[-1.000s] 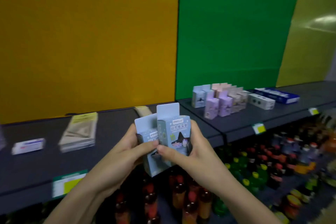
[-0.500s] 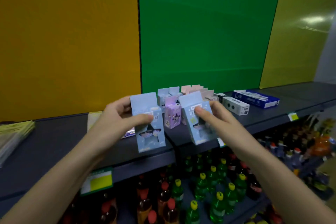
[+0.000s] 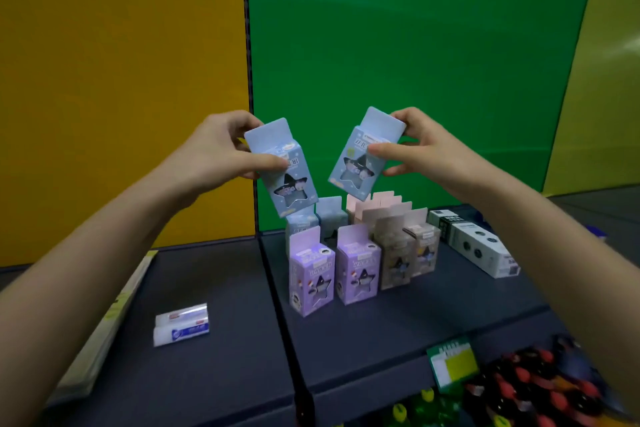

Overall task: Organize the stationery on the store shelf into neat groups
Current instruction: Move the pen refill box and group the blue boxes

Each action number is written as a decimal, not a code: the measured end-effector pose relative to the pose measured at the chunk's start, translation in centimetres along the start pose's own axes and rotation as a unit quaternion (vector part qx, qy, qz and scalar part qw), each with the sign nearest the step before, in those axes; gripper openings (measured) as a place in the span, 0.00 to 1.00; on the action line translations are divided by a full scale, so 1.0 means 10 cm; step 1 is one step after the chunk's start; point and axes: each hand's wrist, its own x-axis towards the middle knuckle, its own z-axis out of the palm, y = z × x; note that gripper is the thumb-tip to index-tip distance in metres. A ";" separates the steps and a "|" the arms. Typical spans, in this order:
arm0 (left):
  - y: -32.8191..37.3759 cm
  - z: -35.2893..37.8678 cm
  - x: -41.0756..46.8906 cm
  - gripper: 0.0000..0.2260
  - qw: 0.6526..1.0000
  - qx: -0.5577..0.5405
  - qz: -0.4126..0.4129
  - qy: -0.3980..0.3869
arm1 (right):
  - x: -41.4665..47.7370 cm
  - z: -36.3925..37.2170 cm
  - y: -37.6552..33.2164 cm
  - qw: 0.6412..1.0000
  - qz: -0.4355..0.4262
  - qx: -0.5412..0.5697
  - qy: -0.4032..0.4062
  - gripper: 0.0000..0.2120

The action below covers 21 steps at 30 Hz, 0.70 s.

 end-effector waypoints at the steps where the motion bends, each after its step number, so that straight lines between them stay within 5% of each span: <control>1: -0.02 0.04 0.07 0.18 1.000 0.012 -0.005 -0.006 | 0.09 -0.01 0.06 1.000 -0.001 0.005 -0.008 0.11; 8: -0.24 0.30 0.32 0.17 0.994 0.097 -0.039 -0.027 | 0.48 0.03 0.47 0.996 0.001 -0.024 -0.086 0.18; 21: -0.73 0.70 0.35 0.17 0.984 0.156 -0.068 -0.053 | 0.80 0.11 0.91 0.965 -0.014 -0.109 -0.239 0.15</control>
